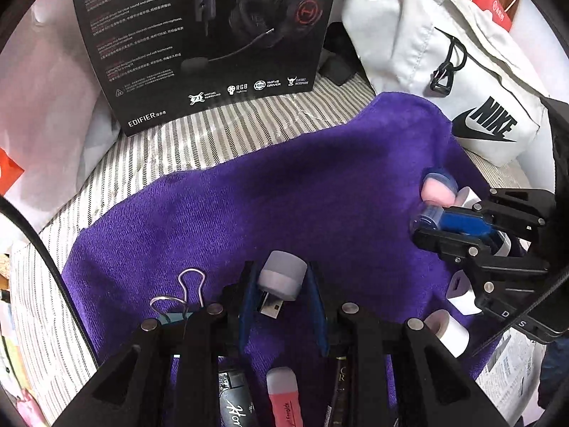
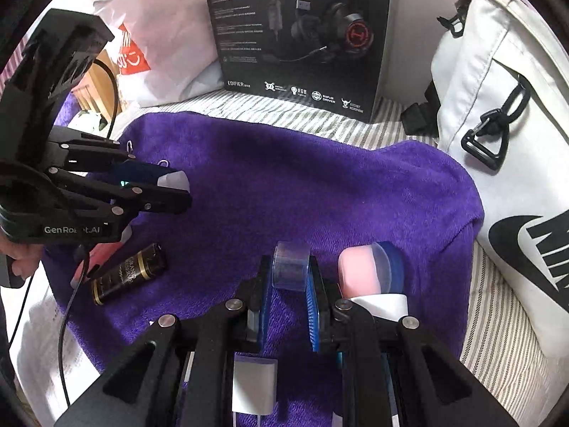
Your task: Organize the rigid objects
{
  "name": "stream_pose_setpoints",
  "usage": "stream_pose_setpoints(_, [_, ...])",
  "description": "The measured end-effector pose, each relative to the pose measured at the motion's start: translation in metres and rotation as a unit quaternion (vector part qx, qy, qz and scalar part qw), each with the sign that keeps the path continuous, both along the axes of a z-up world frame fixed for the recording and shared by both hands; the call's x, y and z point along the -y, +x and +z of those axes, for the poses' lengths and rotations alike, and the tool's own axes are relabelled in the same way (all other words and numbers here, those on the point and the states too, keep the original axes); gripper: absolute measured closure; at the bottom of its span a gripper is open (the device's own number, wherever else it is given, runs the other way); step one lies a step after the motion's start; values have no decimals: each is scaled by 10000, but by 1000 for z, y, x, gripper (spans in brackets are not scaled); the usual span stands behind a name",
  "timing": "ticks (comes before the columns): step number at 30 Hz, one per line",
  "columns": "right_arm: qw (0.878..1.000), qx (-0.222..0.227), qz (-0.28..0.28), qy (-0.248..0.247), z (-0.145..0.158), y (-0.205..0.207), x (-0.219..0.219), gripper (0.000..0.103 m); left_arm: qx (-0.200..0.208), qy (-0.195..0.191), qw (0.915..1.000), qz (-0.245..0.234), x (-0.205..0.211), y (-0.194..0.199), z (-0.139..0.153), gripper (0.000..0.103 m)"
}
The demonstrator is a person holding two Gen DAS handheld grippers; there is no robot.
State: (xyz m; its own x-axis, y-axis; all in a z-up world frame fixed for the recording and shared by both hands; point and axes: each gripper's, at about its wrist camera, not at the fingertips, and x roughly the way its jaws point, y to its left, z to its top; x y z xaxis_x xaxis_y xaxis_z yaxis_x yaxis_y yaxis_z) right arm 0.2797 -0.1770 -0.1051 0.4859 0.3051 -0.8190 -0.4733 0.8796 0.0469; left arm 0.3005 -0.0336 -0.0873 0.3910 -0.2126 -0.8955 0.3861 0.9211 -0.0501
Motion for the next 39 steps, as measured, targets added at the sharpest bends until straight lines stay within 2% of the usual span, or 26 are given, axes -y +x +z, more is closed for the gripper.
stream_pose_setpoints(5, [9998, 51, 97, -152, -2, -2, -4, 83, 70, 134, 9999, -74, 4, 0, -1, 75])
stream_pose_setpoints(7, [9997, 29, 183, -153, -2, -3, -5, 70, 48, 121, 9999, -70, 6, 0, -1, 71])
stream_pose_setpoints(9, [9997, -15, 228, -115, -1, -5, -4, 63, 30, 145, 9999, -46, 6, -3, -1, 60])
stream_pose_setpoints(12, [9999, -32, 130, -99, 2, -9, 3, 64, 34, 189, 9998, -46, 7, -8, -3, 40])
stream_pose_setpoints(17, [9998, 139, -20, -120, 20, -28, 12, 61, 135, 278, 9995, -15, 13, -15, 1, 40])
stream_pose_setpoints(19, [9996, 257, -83, -91, 30, -39, 15, 53, 204, 286, 9994, -9, 15, -19, 7, 36])
stream_pose_setpoints(21, [9993, 357, -137, -40, 39, -48, 16, 50, 312, 272, 9991, -36, 17, -26, 16, 29])
stream_pose_setpoints(26, [9983, 506, -283, 81, 58, -75, 23, 39, 540, 359, 9979, -17, 19, -47, 40, 21])
stream_pose_setpoints(29, [9977, 578, -328, 119, 69, -92, 24, 24, 682, 473, 9965, 50, 17, -65, 51, 18])
stream_pose_setpoints(30, [9975, 606, -350, 131, 71, -98, 23, 19, 753, 508, 9958, 89, 17, -73, 55, 14])
stream_pose_setpoints(32, [9970, 650, -375, 186, 76, -111, 22, 15, 844, 588, 9945, 211, 14, -88, 62, 8])
stream_pose_setpoints(36, [9965, 620, -469, 322, 84, -136, 23, 2, 908, 633, 9922, 570, 2, -122, 74, 7])
stream_pose_setpoints(39, [9956, 603, -528, 481, 88, -154, 25, 0, 956, 445, 9905, 881, -7, -146, 84, 7])
